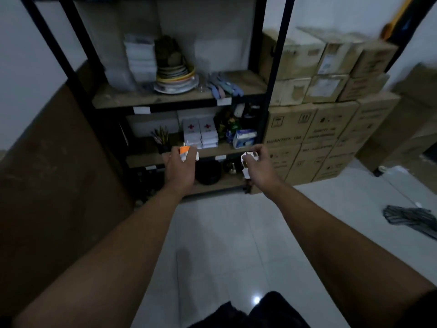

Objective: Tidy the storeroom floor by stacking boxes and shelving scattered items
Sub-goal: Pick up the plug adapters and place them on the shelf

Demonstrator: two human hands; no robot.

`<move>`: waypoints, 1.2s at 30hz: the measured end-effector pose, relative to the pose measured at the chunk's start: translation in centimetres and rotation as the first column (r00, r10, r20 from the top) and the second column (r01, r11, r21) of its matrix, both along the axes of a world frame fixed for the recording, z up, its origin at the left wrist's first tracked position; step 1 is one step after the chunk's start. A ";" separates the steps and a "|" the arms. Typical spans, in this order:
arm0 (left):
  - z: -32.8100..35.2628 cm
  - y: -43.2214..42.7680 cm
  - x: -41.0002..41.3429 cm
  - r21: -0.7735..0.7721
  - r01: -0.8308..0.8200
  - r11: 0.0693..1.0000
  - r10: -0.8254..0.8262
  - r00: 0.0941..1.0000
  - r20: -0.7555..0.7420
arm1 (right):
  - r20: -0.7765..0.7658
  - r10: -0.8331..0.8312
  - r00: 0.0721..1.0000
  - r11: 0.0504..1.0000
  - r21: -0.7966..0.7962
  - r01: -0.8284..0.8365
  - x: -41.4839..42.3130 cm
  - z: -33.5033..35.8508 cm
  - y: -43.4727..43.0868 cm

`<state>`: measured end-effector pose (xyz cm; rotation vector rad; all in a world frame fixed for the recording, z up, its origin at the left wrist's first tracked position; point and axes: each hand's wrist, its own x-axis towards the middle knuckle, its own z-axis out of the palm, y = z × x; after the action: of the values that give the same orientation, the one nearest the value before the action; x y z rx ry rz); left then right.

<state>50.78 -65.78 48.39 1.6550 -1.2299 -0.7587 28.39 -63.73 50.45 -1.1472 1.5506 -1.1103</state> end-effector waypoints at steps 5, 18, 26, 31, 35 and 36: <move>2.8 -5.3 0.1 -0.061 -0.015 0.998 0.013 0.999 -0.037 | 0.081 -0.028 0.996 1.000 0.006 0.028 0.6 4.0 -4.4; 16.3 -25.0 1.1 -0.378 -0.062 0.924 0.048 0.998 -0.045 | 0.080 0.217 0.973 0.939 -0.289 -0.186 2.7 15.8 -24.7; 23.5 -32.9 5.7 -0.583 -0.143 0.800 0.190 0.982 0.020 | 0.147 0.341 0.928 0.916 -0.273 -0.294 6.3 22.0 -35.4; 29.4 -37.5 10.3 -0.701 -0.102 0.705 0.261 0.957 0.123 | 0.144 0.416 0.898 0.880 -0.311 -0.358 10.3 26.8 -39.4; 35.0 -41.3 14.2 -0.783 -0.047 0.620 0.256 0.956 0.145 | -0.005 0.386 0.922 0.796 -0.504 -0.336 13.0 31.8 -41.8; 36.3 -42.0 15.1 -0.791 -0.009 0.612 0.255 0.949 0.186 | -0.044 0.358 0.933 0.763 -0.562 -0.319 13.8 33.3 -42.6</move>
<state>65.90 -107.82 84.64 1.0864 -1.3418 0.1651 42.18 -106.36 83.73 -1.6880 0.9116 -1.3744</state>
